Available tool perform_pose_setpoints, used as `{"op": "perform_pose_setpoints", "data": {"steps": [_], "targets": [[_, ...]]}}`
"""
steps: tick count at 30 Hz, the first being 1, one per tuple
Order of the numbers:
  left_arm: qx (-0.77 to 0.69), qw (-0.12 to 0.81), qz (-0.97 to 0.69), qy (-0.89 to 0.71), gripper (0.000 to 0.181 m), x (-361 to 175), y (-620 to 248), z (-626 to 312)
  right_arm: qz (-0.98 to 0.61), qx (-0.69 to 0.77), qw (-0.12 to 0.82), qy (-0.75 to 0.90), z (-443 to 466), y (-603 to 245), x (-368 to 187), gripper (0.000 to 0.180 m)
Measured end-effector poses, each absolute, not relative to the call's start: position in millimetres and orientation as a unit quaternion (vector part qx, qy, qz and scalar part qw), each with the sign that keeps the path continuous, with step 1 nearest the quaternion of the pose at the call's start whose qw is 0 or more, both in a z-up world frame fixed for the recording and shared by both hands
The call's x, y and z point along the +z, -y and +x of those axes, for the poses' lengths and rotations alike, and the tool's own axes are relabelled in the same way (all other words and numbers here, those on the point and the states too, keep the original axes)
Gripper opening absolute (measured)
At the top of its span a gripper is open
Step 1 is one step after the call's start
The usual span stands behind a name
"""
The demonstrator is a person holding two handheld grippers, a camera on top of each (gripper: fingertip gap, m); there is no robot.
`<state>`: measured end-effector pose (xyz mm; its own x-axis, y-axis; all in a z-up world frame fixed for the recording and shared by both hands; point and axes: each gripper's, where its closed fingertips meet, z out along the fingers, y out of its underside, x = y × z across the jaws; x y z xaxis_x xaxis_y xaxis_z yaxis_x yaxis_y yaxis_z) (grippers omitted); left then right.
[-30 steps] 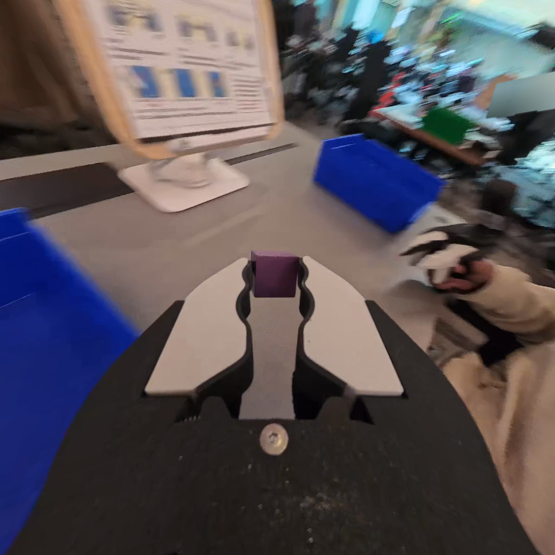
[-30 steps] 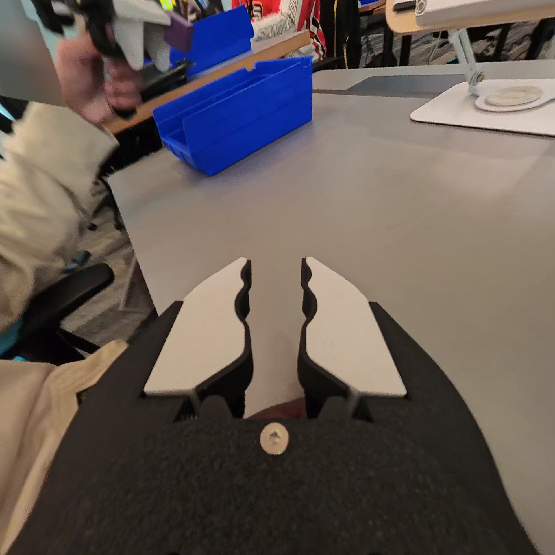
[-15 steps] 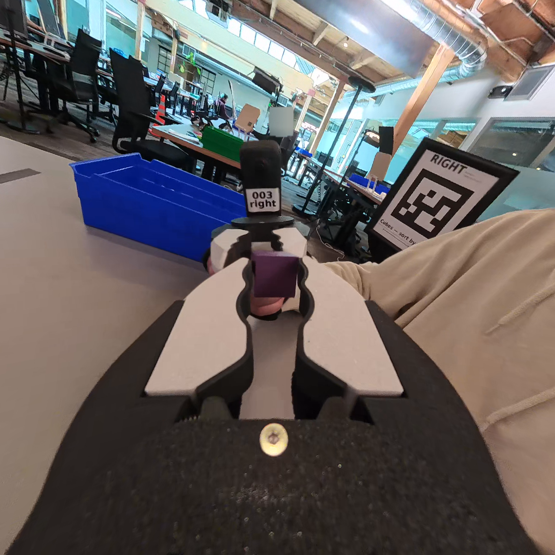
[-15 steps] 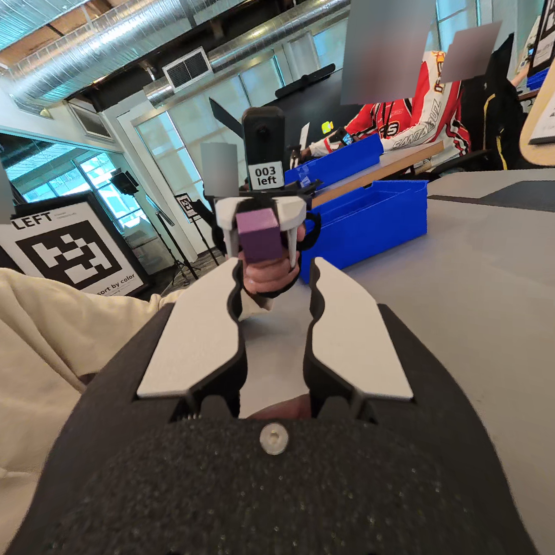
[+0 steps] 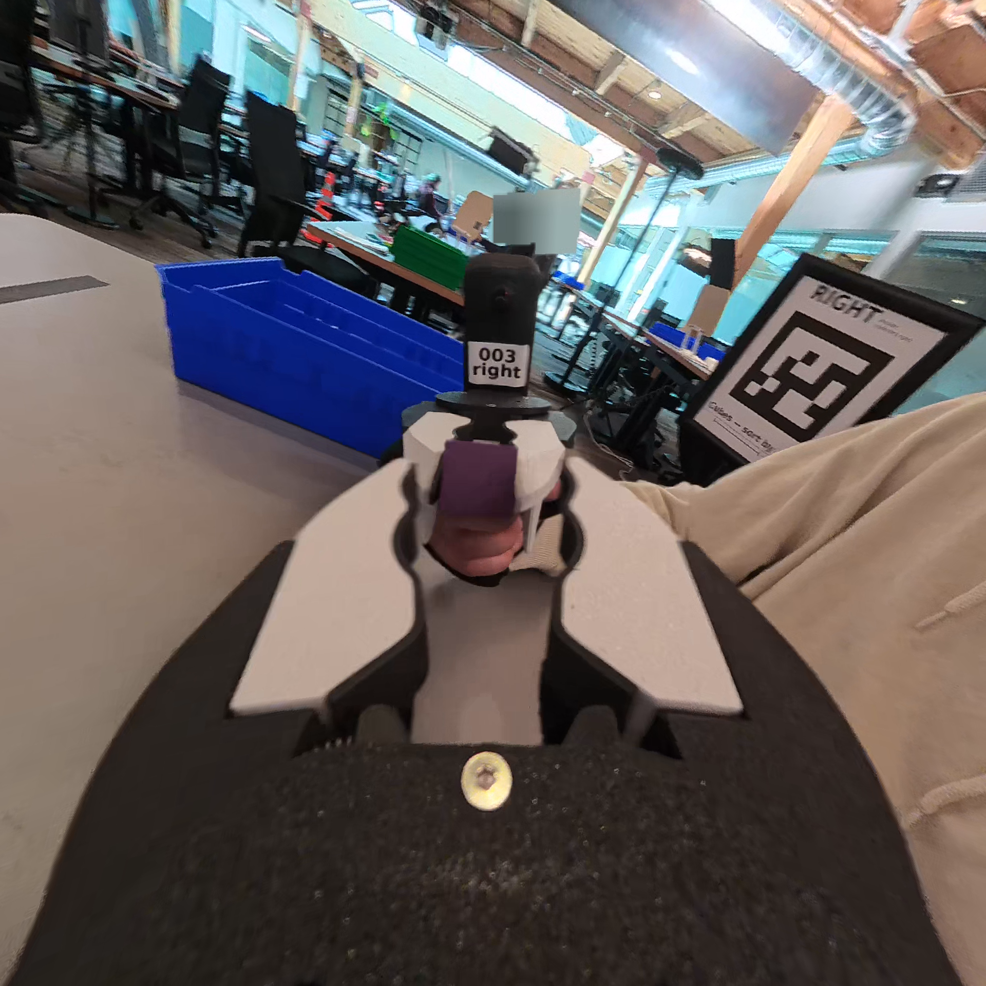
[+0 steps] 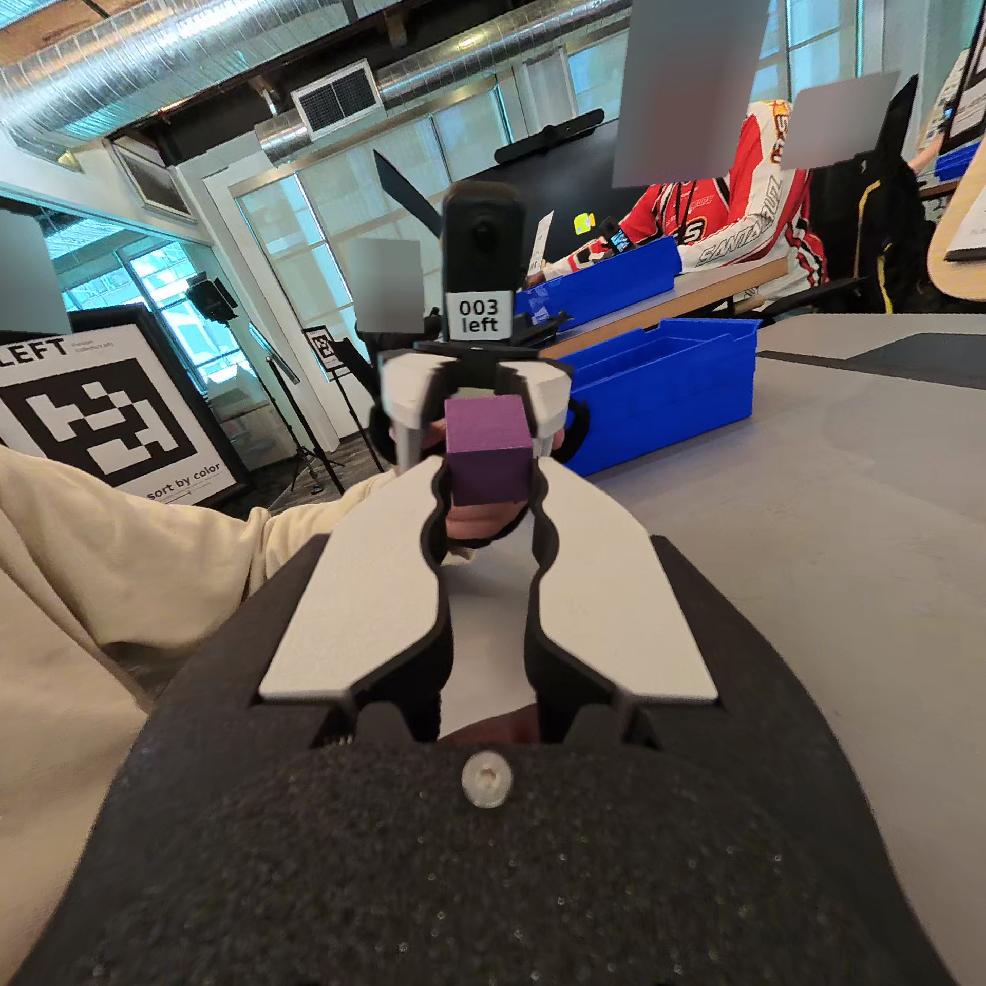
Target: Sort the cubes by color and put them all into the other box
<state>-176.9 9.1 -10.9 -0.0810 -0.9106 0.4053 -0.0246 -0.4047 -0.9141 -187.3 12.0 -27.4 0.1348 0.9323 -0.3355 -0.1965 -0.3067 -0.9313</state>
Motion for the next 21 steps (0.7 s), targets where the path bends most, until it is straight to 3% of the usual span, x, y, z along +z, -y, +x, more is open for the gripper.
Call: {"op": "perform_pose_setpoints", "data": {"steps": [1,4,8,15,21], "targets": [[-0.598,0.374,-0.586,-0.399,0.066,-11.4,-10.0,-180.3,-0.571,0.573,0.495,0.318,-185.1,-12.2,-28.0,0.028],[-0.477,0.459,-0.662,-0.353,0.085,-26.3,-24.7,-204.9,-0.577,0.568,0.5,0.306,-176.2,-10.1,-34.5,0.028],[-0.235,0.559,-0.764,-0.221,0.081,-67.7,-40.2,-276.7,-0.596,0.543,0.517,0.288,-163.6,-9.5,-51.6,0.028],[-0.26,0.553,-0.747,-0.263,0.084,-78.0,7.0,-260.8,-0.613,0.488,0.535,0.315,-158.0,-14.3,-38.9,0.028],[-0.192,0.559,-0.751,-0.294,0.08,-87.0,8.1,-268.3,-0.716,0.254,0.547,0.35,-55.4,-33.1,10.9,0.028]]}}
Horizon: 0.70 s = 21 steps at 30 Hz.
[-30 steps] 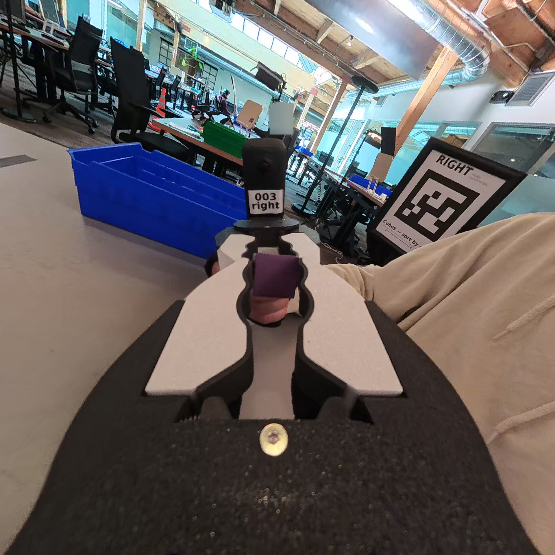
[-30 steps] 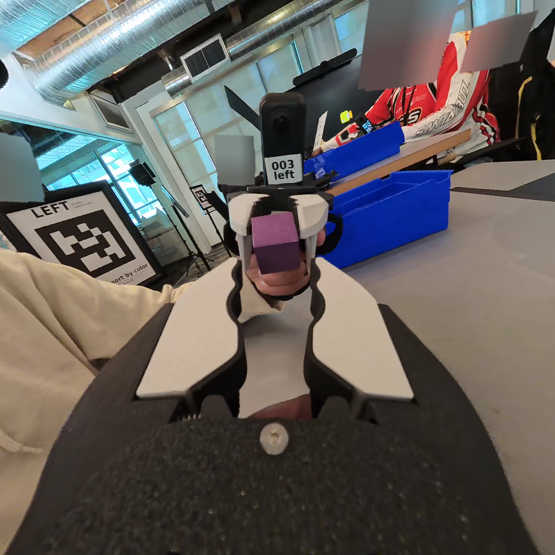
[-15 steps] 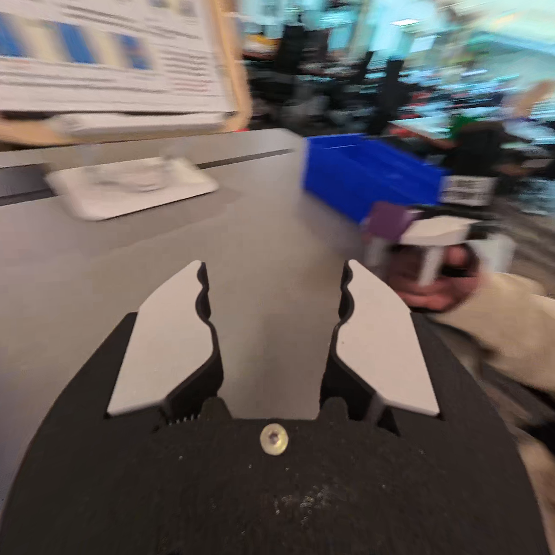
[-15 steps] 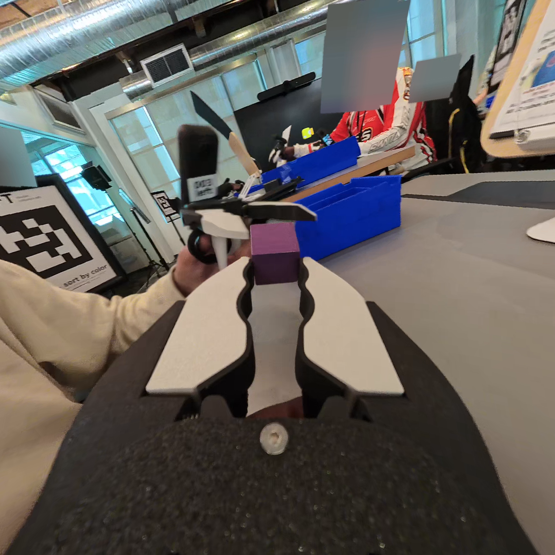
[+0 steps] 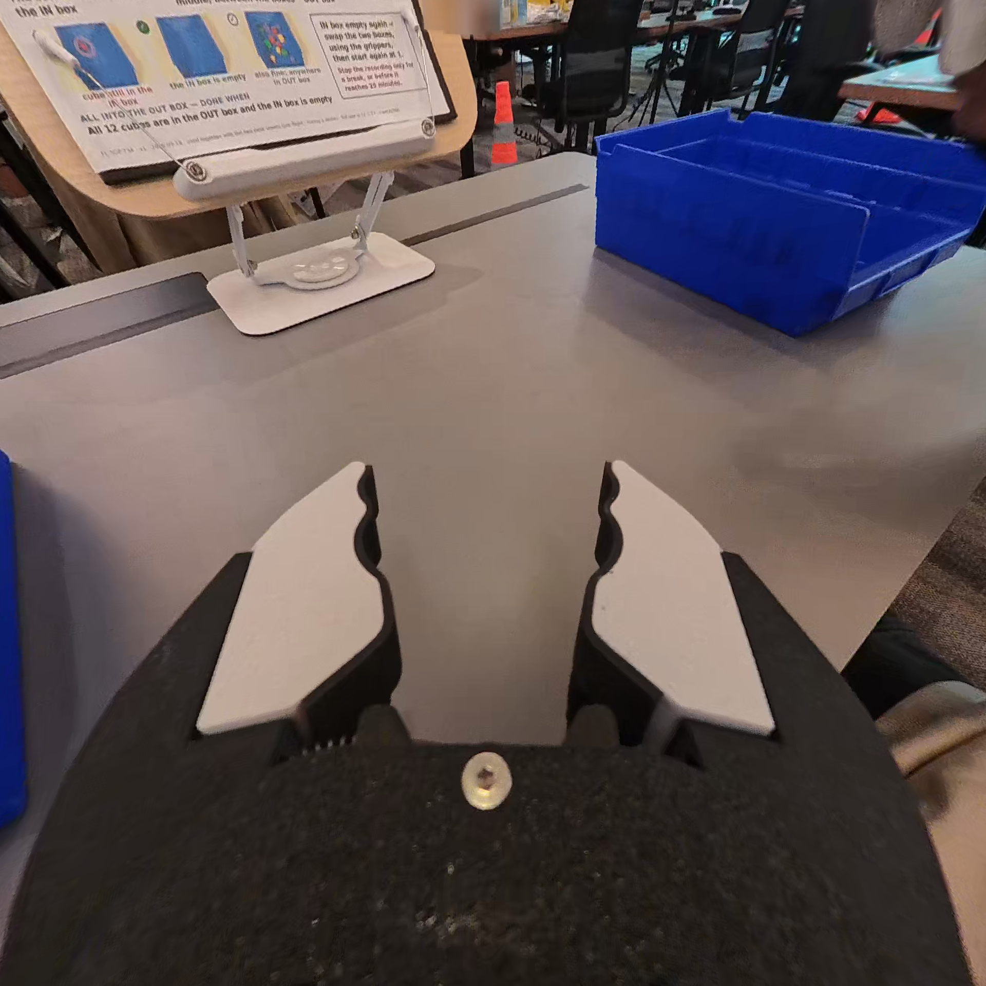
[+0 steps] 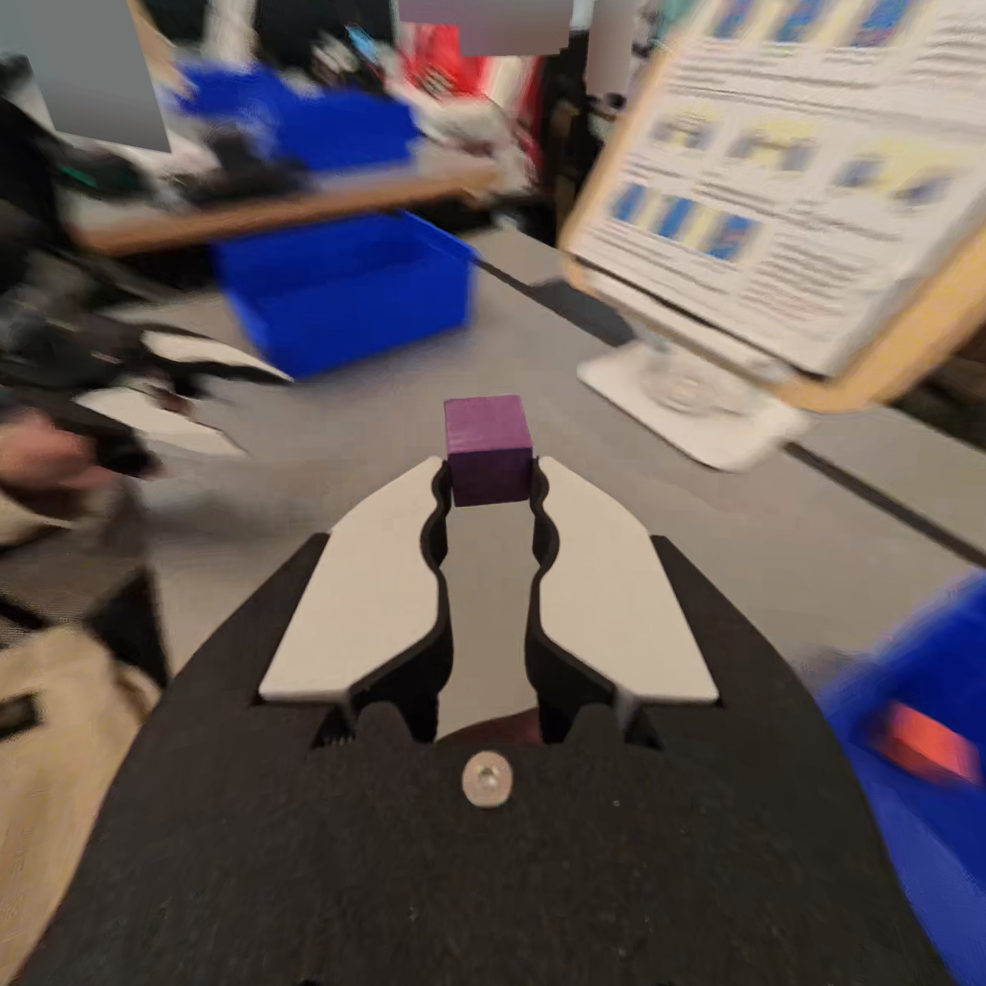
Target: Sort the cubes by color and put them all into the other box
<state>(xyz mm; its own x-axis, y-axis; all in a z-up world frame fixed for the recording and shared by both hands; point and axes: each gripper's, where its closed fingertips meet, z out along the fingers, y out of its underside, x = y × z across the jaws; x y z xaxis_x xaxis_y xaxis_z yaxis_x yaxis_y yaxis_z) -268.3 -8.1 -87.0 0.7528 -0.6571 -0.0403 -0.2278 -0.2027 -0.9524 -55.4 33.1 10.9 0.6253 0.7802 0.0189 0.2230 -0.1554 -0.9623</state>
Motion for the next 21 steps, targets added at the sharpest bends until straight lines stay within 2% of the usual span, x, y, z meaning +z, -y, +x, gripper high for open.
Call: {"op": "perform_pose_setpoints", "data": {"steps": [3,5,9,13,18,20,21], "targets": [[-0.21,0.552,-0.753,-0.29,0.079,-86.6,11.1,-267.2,-0.788,0.09,0.506,0.339,39.5,-48.9,3.3,0.028],[-0.222,0.542,-0.756,-0.29,0.079,-88.2,12.4,-265.3,-0.845,0.011,0.425,0.325,97.2,-57.3,-25.4,0.028],[-0.24,0.525,-0.764,-0.289,0.078,-91.9,13.5,-263.4,-0.922,-0.017,0.215,0.321,164.9,-52.1,-102.9,0.028],[-0.25,0.515,-0.767,-0.29,0.078,-93.3,14.5,-260.6,-0.939,-0.027,0.083,0.334,180.7,-42.4,-150.4,0.029],[-0.243,0.505,-0.771,-0.302,0.078,-100.1,16.7,-256.5,-0.939,-0.051,-0.008,0.34,184.9,-32.7,-174.7,0.029],[-0.24,0.504,-0.771,-0.306,0.078,-101.1,17.4,-255.8,-0.936,-0.091,0.018,0.339,193.8,-40.1,-168.5,0.04],[-0.237,0.506,-0.771,-0.306,0.078,-101.1,17.2,-256.6,-0.938,-0.092,0.048,0.33,192.6,-42.0,-157.7,0.039]]}}
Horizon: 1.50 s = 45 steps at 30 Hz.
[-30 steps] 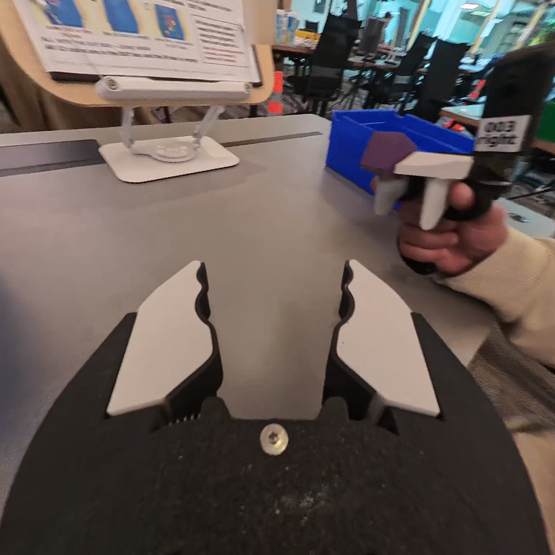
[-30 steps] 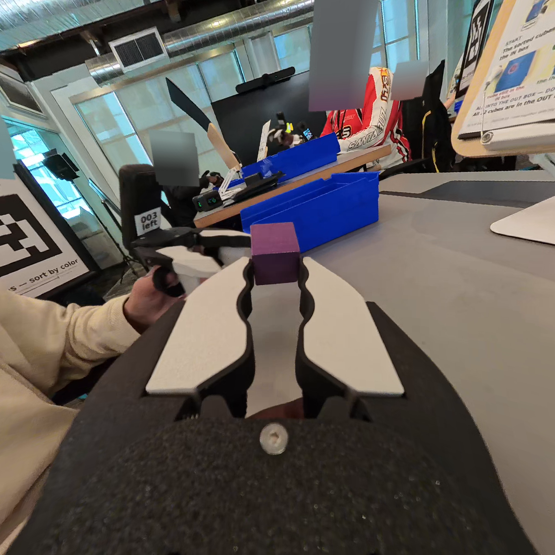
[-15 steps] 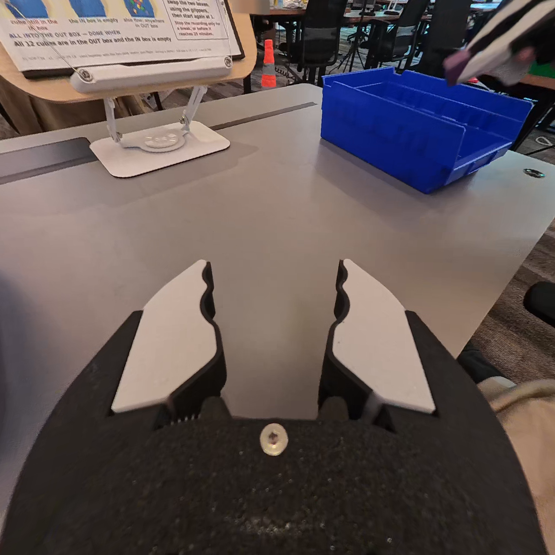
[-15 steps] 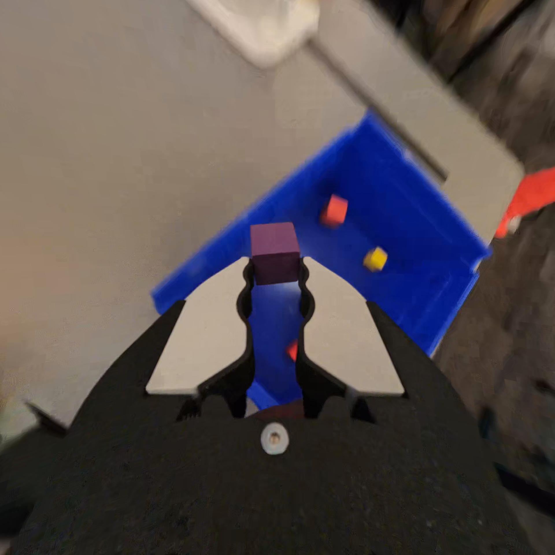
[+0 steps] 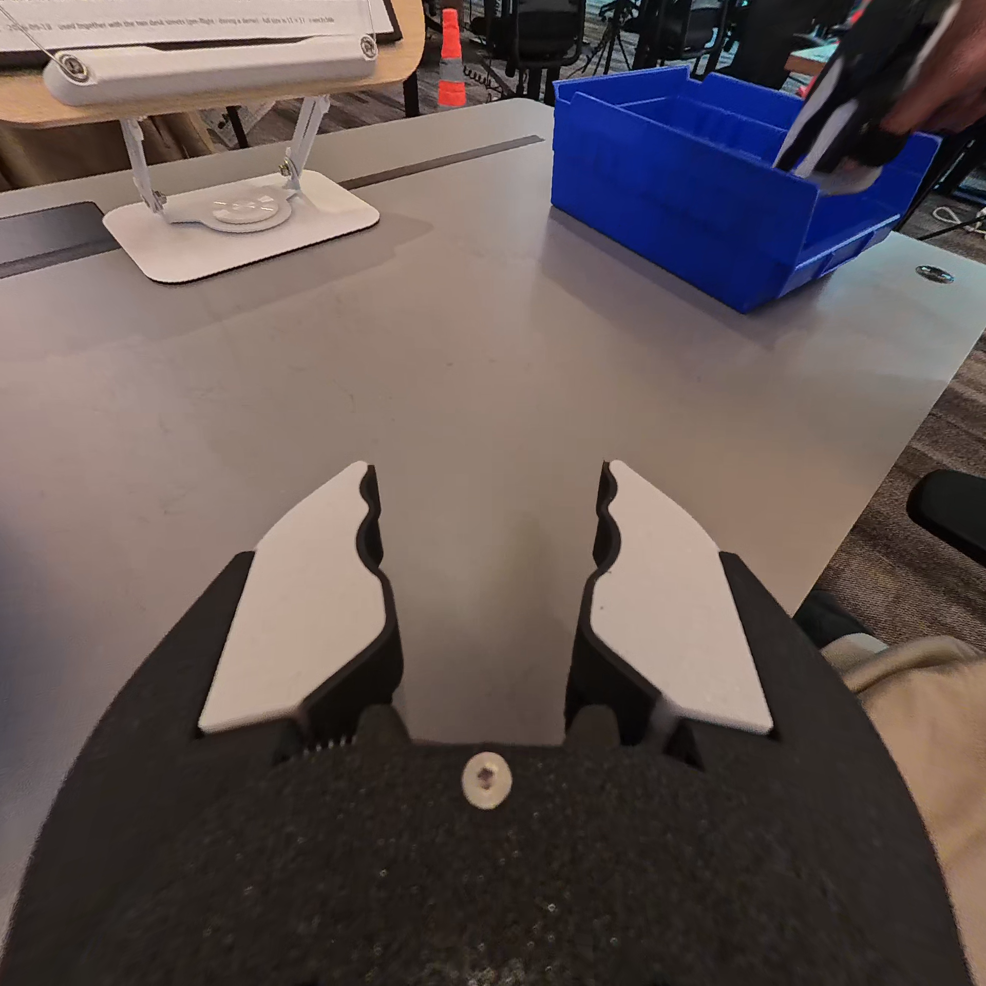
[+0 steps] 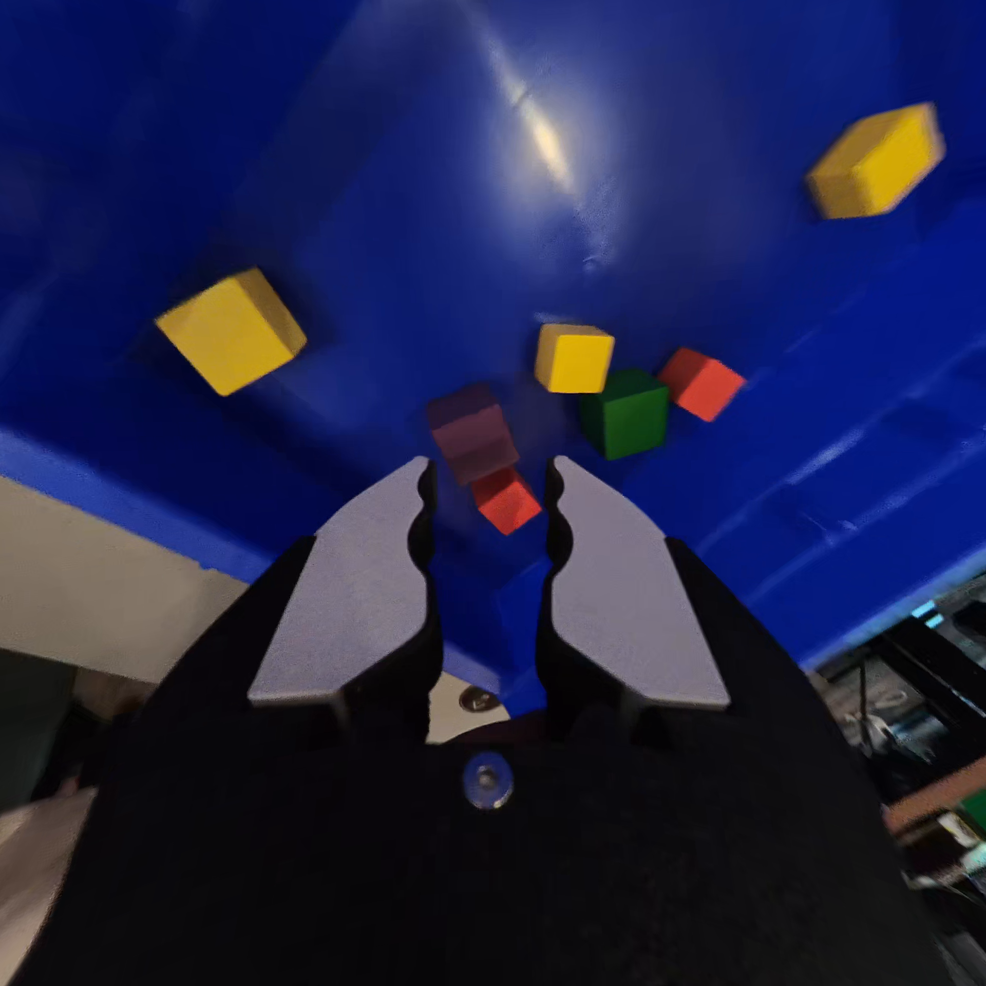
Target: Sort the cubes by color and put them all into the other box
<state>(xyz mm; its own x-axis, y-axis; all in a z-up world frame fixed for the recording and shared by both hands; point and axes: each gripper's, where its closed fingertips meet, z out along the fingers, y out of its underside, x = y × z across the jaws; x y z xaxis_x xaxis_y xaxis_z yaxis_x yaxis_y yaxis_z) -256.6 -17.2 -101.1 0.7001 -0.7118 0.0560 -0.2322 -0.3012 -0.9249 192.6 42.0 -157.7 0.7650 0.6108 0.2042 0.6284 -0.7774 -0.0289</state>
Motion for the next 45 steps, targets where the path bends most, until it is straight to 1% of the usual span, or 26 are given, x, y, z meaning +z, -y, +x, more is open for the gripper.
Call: {"op": "perform_pose_setpoints", "data": {"steps": [1,3,5,6,7,9,10,11,14,15,17,21,29,33,35,38,40,43,44,45], "targets": [[-0.235,0.507,-0.771,-0.306,0.078,-101.0,17.0,-257.6,-0.936,-0.093,0.104,0.322,187.5,-47.5,-140.9,0.039],[-0.234,0.509,-0.771,-0.302,0.078,-100.2,16.2,-259.7,-0.907,-0.063,0.273,0.313,157.8,-57.0,-92.3,0.039],[-0.236,0.509,-0.773,-0.295,0.078,-99.8,14.7,-261.2,-0.846,0.01,0.447,0.29,111.0,-53.0,-40.2,0.036],[-0.238,0.507,-0.774,-0.294,0.078,-100.4,14.2,-261.4,-0.809,0.075,0.512,0.277,80.1,-43.5,-21.0,0.036],[-0.239,0.507,-0.775,-0.291,0.078,-101.3,13.5,-261.7,-0.772,0.157,0.554,0.27,44.7,-29.6,-8.5,0.036],[-0.236,0.504,-0.779,-0.288,0.078,-104.6,11.5,-262.0,-0.691,0.31,0.606,0.244,-21.4,-2.2,3.0,0.033],[-0.234,0.501,-0.783,-0.287,0.078,-106.4,10.4,-262.3,-0.667,0.364,0.607,0.231,-49.7,8.0,-1.9,0.03],[-0.233,0.498,-0.785,-0.285,0.078,-108.0,9.5,-262.3,-0.665,0.389,0.596,0.226,-74.1,15.0,-14.1,0.033],[-0.226,0.488,-0.795,-0.28,0.078,-113.7,6.1,-263.7,-0.671,0.4,0.579,0.234,-125.2,28.4,-43.4,0.034],[-0.223,0.484,-0.799,-0.277,0.078,-116.2,4.8,-264.7,-0.682,0.38,0.572,0.251,-135.2,30.1,-53.6,0.037],[-0.225,0.479,-0.804,-0.273,0.076,-119.4,3.1,-266.3,-0.702,0.312,0.574,0.284,-140.9,26.9,-71.1,0.037],[-0.225,0.472,-0.809,-0.269,0.075,-123.5,-1.1,-270.7,-0.72,0.267,0.563,0.306,-139.1,23.0,-89.9,0.037],[-0.231,0.458,-0.813,-0.274,0.075,-126.4,1.1,-269.1,-0.729,0.274,0.548,0.304,-137.5,20.4,-99.8,0.036],[-0.243,0.449,-0.815,-0.275,0.072,-107.4,12.3,-273.5,-0.731,0.27,0.546,0.309,-137.9,22.0,-103.6,0.036],[-0.206,0.454,-0.832,-0.246,0.072,-89.8,9.1,-303.5,-0.733,0.272,0.541,0.309,-138.7,22.8,-105.8,0.036],[-0.137,0.472,-0.857,-0.155,0.068,-51.6,-14.6,-388.1,-0.733,0.276,0.539,0.308,-138.9,24.2,-105.1,0.035],[-0.098,0.455,-0.879,-0.102,0.069,-38.5,-34.9,-448.0,-0.733,0.281,0.537,0.309,-139.6,25.1,-104.5,0.035],[-0.034,0.382,-0.922,-0.055,0.068,-53.9,-66.0,-520.7,-0.734,0.29,0.527,0.317,-143.7,27.1,-106.2,0.035],[-0.04,0.358,-0.932,-0.044,0.063,-62.9,-75.8,-532.4,-0.734,0.289,0.524,0.32,-144.7,27.6,-107.2,0.035],[-0.048,0.339,-0.939,-0.032,0.05,-72.2,-85.3,-541.4,-0.734,0.29,0.522,0.325,-146.2,28.7,-108.3,0.035]]}}
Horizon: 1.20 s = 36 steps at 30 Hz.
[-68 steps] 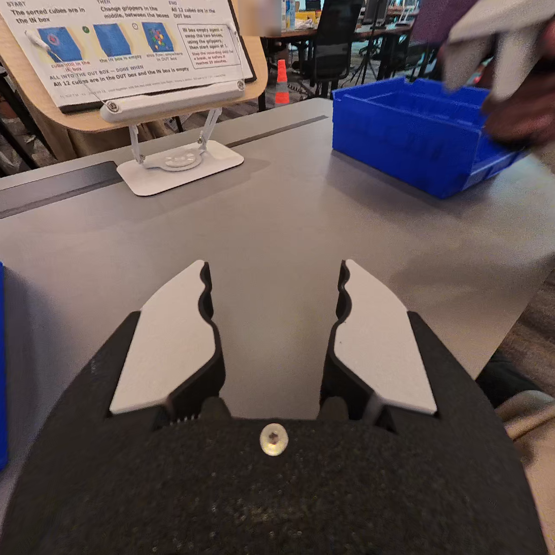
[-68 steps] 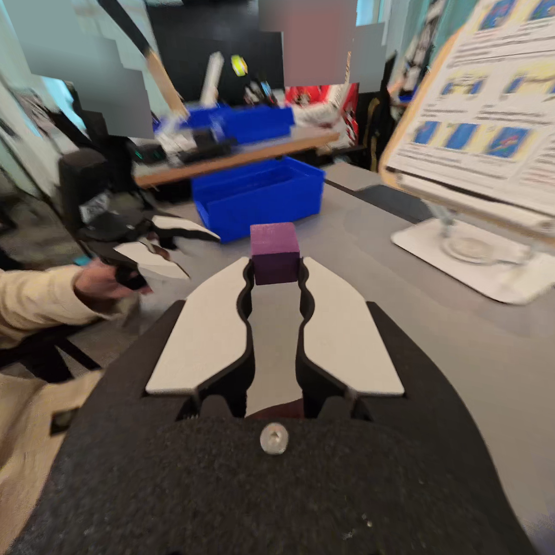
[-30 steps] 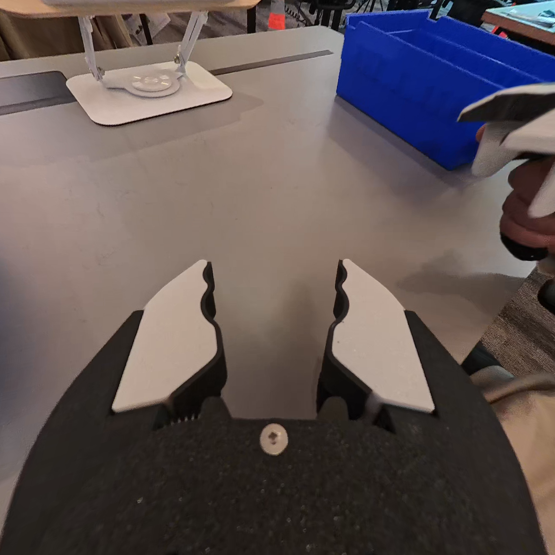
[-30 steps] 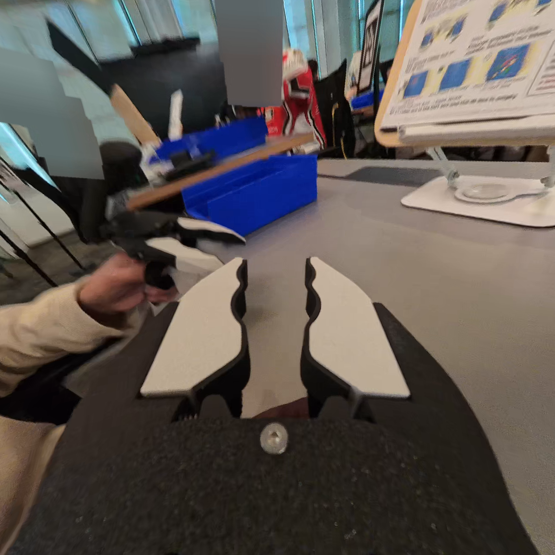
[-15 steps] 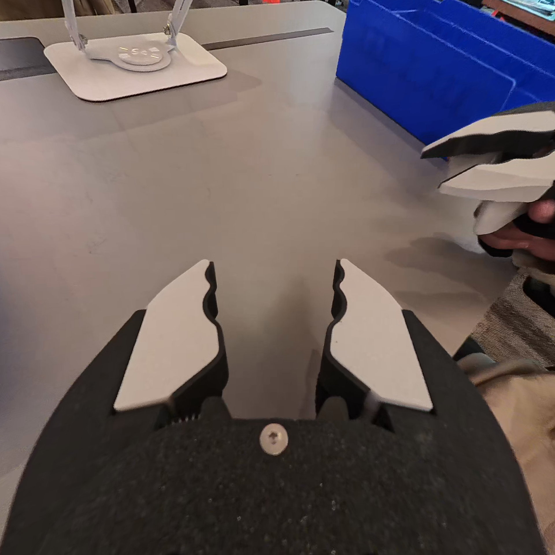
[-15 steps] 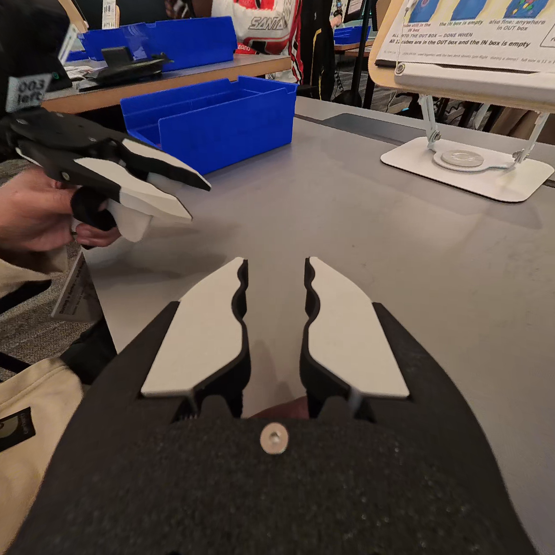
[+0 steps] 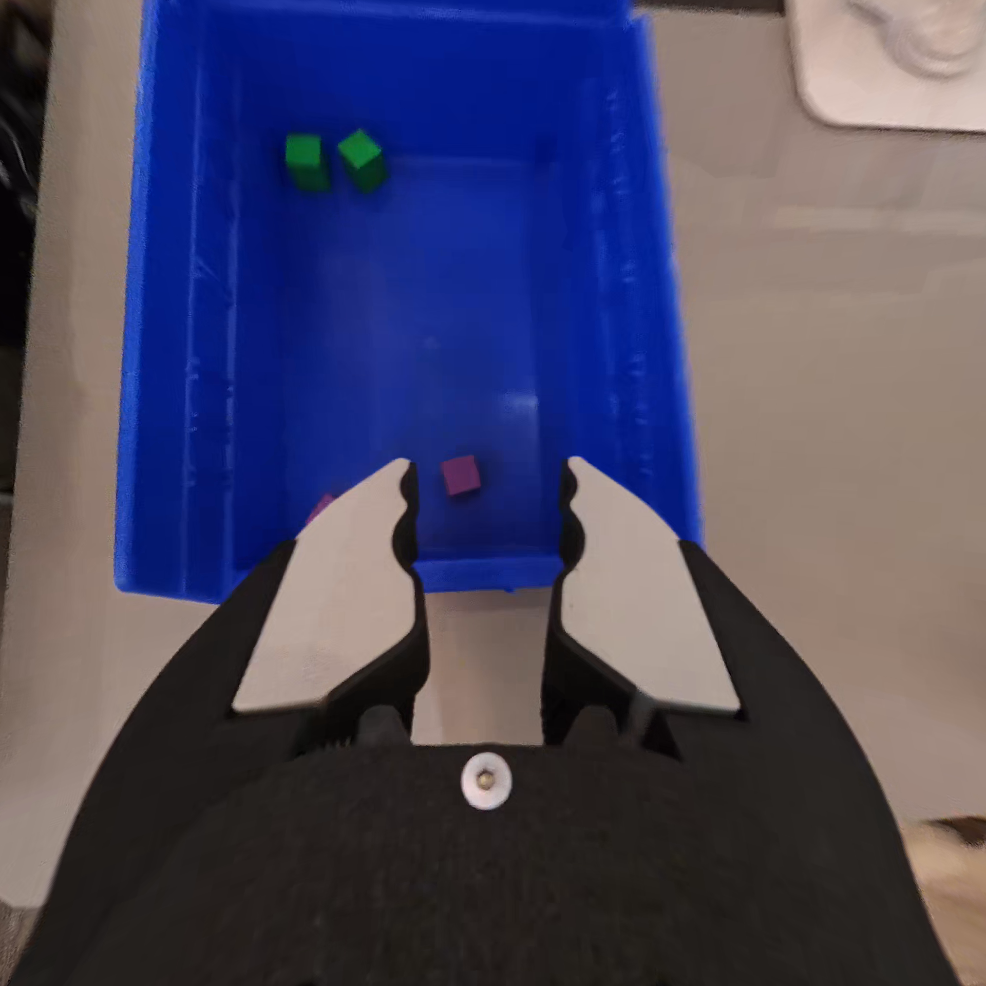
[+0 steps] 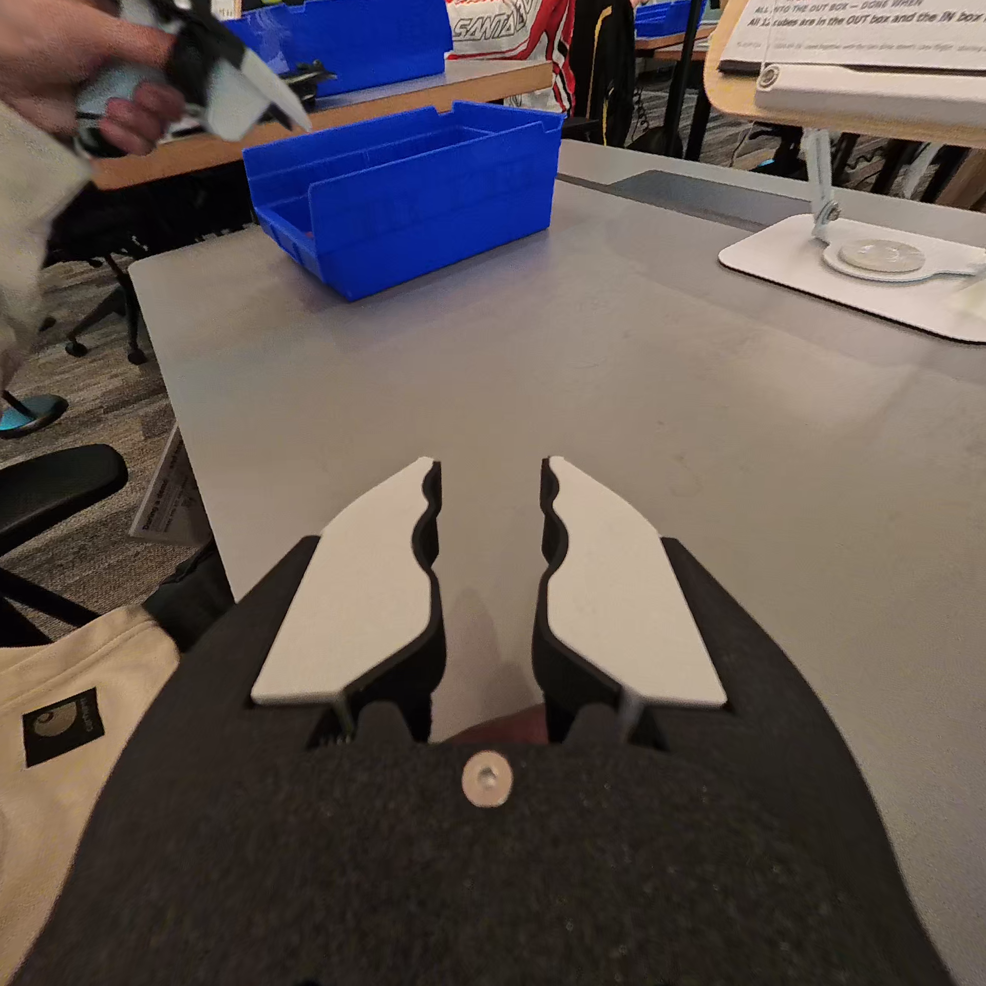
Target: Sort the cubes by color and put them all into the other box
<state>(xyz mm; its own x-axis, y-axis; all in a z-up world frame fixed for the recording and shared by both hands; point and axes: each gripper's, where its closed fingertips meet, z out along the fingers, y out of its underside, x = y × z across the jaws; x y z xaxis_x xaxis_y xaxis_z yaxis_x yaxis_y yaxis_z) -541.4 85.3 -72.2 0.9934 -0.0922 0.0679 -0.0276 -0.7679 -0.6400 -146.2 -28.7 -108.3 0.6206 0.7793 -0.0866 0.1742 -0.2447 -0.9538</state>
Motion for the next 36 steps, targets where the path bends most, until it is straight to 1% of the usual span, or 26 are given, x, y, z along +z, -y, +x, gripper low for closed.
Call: {"op": "perform_pose_setpoints", "data": {"steps": [1,3,8,9,12,13,14,17,19,20,23,25,27,29,32,34,36], "targets": [[-0.047,0.315,-0.948,-0.02,0.052,-84.1,-91.7,-549.8,-0.732,0.294,0.517,0.331,-148.3,30.6,-109.6,0.035],[-0.058,0.256,-0.965,-0.011,0.062,-111.4,-96.4,-553.7,-0.732,0.32,0.501,0.332,-152.7,34.9,-111.0,0.035],[-0.061,0.157,-0.986,-0.007,0.065,-159.6,-99.7,-552.2,-0.732,0.342,0.491,0.324,-153.3,38.2,-110.9,0.034],[-0.05,0.15,-0.987,-0.005,0.066,-163.6,-101.4,-554.9,-0.732,0.342,0.492,0.325,-152.9,38.8,-110.4,0.034],[-0.036,0.136,-0.99,0.01,0.059,-167.6,-106.2,-560.7,-0.731,0.343,0.493,0.323,-151.6,39.9,-108.0,0.033],[-0.028,0.123,-0.992,0.011,0.053,-169.8,-106.4,-562.4,-0.731,0.345,0.493,0.323,-151.6,40.4,-107.4,0.033],[-0.016,0.107,-0.994,0.008,0.051,-172.8,-106.0,-564.2,-0.731,0.346,0.492,0.323,-151.8,40.8,-107.0,0.033],[-0.003,0.06,-0.998,-0.018,0.052,-183.5,-103.4,-558.1,-0.731,0.343,0.492,0.326,-152.6,41.7,-107.1,0.033],[0.002,0.04,-0.999,-0.028,0.04,-187.9,-101.9,-555.0,-0.732,0.341,0.49,0.33,-153.4,42.6,-107.9,0.033],[0.006,0.04,-0.999,-0.03,0.024,-187.2,-102.6,-554.9,-0.732,0.339,0.489,0.331,-153.7,43.0,-108.2,0.033],[0.013,0.034,-0.999,-0.039,0.023,-186.4,-100.8,-555.0,-0.732,0.333,0.491,0.335,-153.3,44.0,-108.4,0.033],[-0.004,0.05,-0.998,-0.049,0.023,-180.8,-103.5,-549.7,-0.732,0.33,0.492,0.335,-152.2,43.3,-108.5,0.033],[-0.038,0.098,-0.993,-0.06,0.023,-163.2,-110.5,-538.8,-0.733,0.33,0.495,0.331,-150.4,41.7,-108.5,0.032],[-0.092,0.181,-0.976,-0.084,0.023,-131.3,-119.5,-519.0,-0.732,0.328,0.5,0.326,-147.5,39.4,-107.5,0.032],[-0.187,0.339,-0.91,-0.151,0.023,-67.6,-124.3,-476.1,-0.73,0.316,0.517,0.318,-139.5,33.1,-104.2,0.03],[-0.239,0.416,-0.853,-0.205,0.023,-35.0,-112.5,-445.1,-0.73,0.317,0.522,0.307,-133.6,28.4,-102.2,0.029],[-0.296,0.477,-0.787,-0.255,0.022,-14.1,-96.3,-413.2,-0.73,0.34,0.515,0.292,-130.3,25.7,-100.8,0.029]]}}
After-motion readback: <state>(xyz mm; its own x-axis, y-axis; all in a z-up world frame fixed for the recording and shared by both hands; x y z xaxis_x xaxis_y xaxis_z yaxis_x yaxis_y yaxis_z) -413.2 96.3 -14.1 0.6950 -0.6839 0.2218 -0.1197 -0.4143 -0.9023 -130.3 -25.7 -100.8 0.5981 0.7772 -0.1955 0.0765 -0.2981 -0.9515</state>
